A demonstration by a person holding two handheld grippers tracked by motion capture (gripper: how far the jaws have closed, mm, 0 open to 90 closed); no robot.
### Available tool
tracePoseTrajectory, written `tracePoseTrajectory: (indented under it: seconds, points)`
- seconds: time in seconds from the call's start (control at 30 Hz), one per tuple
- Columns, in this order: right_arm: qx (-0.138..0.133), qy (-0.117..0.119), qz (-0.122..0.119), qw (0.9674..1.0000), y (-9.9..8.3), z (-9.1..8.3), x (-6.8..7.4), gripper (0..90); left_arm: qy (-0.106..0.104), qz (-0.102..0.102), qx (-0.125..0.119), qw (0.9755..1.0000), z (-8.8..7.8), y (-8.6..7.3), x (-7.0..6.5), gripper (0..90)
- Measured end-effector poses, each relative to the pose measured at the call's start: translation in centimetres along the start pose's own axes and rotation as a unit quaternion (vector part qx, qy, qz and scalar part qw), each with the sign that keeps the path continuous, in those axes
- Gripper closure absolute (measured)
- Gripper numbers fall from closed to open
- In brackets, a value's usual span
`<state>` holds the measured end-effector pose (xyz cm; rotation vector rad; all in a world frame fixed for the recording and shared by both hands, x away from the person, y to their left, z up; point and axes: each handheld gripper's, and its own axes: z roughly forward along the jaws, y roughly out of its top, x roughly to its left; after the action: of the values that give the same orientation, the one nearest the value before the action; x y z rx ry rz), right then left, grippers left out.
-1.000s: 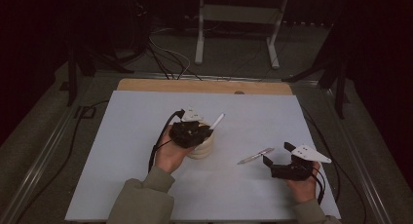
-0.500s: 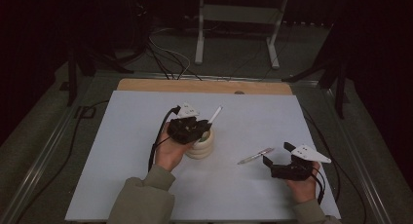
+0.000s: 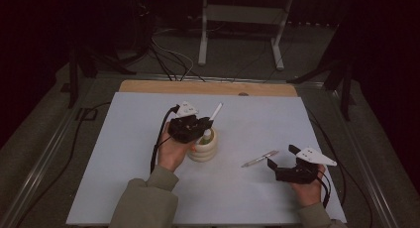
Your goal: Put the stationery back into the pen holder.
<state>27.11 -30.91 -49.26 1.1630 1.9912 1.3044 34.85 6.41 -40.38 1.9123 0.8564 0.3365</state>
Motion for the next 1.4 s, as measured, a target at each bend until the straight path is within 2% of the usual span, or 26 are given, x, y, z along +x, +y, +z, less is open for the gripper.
tracePoseTrajectory:
  seconds: [0.4, 0.67, 1.17, 1.4]
  points:
    - [0.001, 0.000, 0.000, 1.0000, 0.0, 0.0, 0.0, 0.3, 0.008, -0.004, -0.016, 0.9998, 0.3, -0.1, 0.7, 79.5]
    - [0.001, 0.000, 0.000, 1.0000, 0.0, 0.1, 0.0, 0.3, 0.005, -0.001, -0.031, 0.9995, 0.7, -0.3, 1.1, 79.4]
    - [0.001, 0.000, 0.000, 1.0000, 0.0, 0.0, 0.0, 0.3, 0.018, 0.007, -0.030, 0.9993, 1.8, -0.9, 1.4, 79.4]
    - [0.001, -0.001, 0.000, 1.0000, 0.0, 0.0, 0.0, 0.3, 0.023, 0.004, -0.027, 0.9993, 2.1, -1.3, 1.6, 79.4]
